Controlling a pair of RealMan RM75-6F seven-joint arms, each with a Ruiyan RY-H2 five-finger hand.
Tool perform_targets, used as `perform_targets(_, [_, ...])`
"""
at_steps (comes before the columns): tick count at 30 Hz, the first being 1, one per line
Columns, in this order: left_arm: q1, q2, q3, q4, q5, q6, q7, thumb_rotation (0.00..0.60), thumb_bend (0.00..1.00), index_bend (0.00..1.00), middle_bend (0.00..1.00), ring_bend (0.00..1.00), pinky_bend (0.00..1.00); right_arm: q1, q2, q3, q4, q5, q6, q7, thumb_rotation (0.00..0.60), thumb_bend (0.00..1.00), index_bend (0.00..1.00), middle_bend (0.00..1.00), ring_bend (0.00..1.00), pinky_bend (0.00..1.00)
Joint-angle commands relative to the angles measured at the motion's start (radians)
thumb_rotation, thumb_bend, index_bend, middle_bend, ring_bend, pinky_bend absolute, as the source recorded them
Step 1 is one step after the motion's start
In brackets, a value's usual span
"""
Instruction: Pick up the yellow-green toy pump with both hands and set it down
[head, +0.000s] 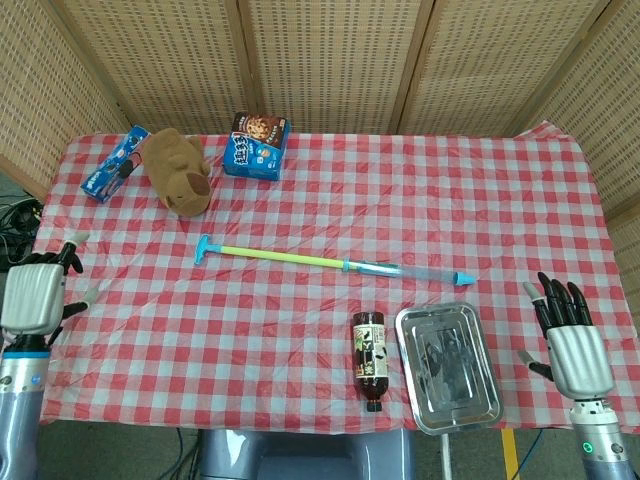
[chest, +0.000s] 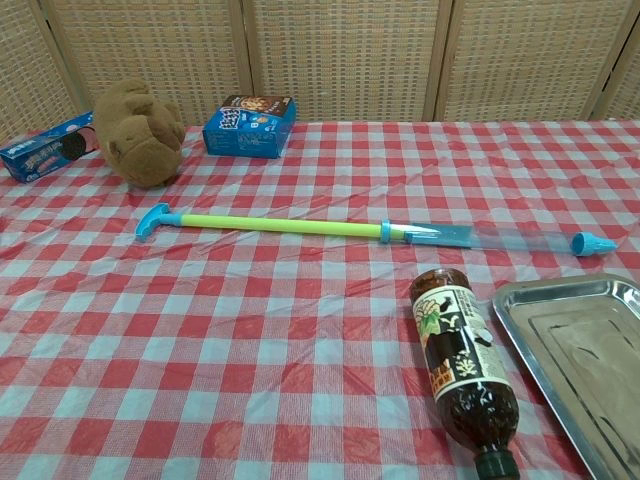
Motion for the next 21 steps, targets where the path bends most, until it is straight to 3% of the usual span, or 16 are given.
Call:
perform_targets(1, [-0.104, -0.032, -0.067, -0.003, -0.119, -0.107, 0.094, 0.6, 0.23, 0.35, 0.73, 0.69, 0.61, 0.008, -0.004, 0.013, 0.012, 0.019, -0.014, 0.006, 0.6, 0.07, 0.01, 0.0, 0.0, 0.0])
perform_targets(6, [-0.196, -0.065, -0.09, 0.024, -0.227, -0.192, 0.177, 0.6, 0.23, 0.4, 0.8, 0.74, 0.66, 0.015, -0.004, 0.02, 0.02, 0.039, -0.029, 0.023, 0.6, 0.07, 0.01, 0.0, 0.0, 0.0])
perform_targets(21, [-0.444, -0.208, -0.099, 0.179, -0.548, -0.336, 0.402, 0.6, 0.27, 0.41, 0.81, 0.75, 0.66, 0.027, -0.002, 0.018, 0.039, 0.064, -0.064, 0.066, 0.6, 0.07, 0.01, 0.0, 0.0, 0.0])
